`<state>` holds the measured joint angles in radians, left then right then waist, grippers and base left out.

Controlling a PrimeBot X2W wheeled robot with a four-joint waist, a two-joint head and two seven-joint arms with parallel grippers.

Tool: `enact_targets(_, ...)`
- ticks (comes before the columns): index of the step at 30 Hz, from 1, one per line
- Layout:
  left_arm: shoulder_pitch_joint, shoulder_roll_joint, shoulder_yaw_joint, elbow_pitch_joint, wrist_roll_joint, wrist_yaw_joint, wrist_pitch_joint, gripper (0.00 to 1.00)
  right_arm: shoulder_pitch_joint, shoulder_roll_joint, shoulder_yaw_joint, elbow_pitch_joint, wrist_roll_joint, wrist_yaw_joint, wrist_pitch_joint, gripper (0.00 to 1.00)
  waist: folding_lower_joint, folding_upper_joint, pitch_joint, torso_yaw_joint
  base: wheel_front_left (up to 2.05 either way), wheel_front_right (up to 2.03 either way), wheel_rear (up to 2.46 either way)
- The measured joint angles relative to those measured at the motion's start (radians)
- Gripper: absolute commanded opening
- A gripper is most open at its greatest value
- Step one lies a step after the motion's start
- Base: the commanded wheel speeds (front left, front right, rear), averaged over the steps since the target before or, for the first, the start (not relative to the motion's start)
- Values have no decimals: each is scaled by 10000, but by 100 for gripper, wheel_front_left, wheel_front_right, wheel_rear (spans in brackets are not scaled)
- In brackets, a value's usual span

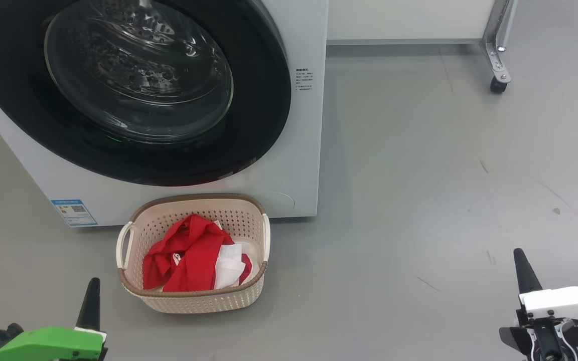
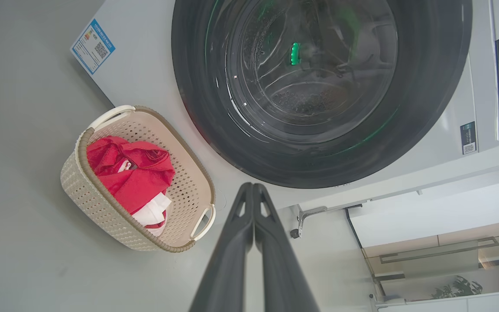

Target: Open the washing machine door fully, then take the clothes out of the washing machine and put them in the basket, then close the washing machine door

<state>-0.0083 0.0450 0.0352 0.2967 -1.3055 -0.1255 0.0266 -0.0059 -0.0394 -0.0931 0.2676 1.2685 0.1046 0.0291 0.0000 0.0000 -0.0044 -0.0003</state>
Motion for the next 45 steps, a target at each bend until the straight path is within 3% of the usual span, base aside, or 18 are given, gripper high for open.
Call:
enact_targets(25, -470, -58, 435, -203, -2903, 0, 840, 0, -547, 4, -466, 90, 3206, 169, 844, 0, 0, 0, 73, 2, 0, 0, 0)
enact_targets(45, -480, -77, 460, -211, -2949, 0, 857, 0, -568, 4, -477, 92, 3312, 169, 846, 0, 0, 0, 73, 3, 0, 0, 0)
